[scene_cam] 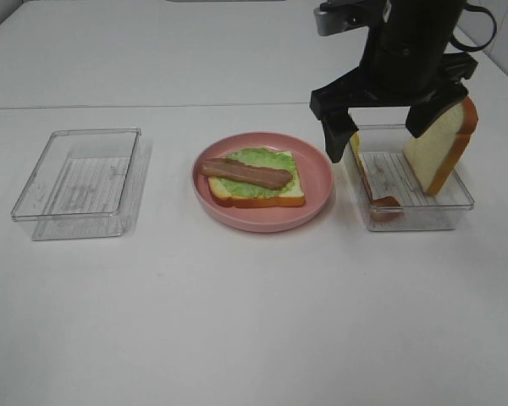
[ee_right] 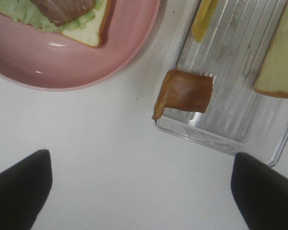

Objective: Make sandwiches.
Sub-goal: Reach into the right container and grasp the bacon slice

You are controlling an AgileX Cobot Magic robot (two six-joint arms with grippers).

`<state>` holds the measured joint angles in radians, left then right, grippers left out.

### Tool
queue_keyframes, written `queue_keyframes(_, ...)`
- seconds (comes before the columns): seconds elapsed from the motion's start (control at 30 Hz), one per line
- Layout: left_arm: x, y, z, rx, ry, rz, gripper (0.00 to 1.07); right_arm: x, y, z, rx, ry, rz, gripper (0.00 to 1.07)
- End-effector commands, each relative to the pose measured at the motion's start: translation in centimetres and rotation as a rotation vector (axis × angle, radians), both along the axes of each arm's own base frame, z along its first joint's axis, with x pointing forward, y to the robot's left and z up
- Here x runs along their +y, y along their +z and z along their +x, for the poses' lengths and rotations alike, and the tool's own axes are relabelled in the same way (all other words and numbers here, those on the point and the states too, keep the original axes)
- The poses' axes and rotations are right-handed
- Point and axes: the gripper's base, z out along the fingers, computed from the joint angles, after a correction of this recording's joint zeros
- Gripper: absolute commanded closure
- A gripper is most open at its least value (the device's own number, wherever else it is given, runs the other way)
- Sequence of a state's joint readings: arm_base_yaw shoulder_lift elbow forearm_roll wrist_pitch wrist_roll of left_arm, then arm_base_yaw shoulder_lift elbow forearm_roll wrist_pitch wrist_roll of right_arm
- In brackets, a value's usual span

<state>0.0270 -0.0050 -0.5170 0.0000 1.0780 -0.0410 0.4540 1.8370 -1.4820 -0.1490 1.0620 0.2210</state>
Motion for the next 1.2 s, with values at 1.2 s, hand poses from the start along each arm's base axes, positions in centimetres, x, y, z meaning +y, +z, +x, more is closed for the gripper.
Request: queue_keyframes(1.2, -0.1, 0.0, -0.2, -0.016, -0.003, -0.007, 0.16, -0.4, -6.7, 4.9, 0.17, -0.003, 0.041, 0.16)
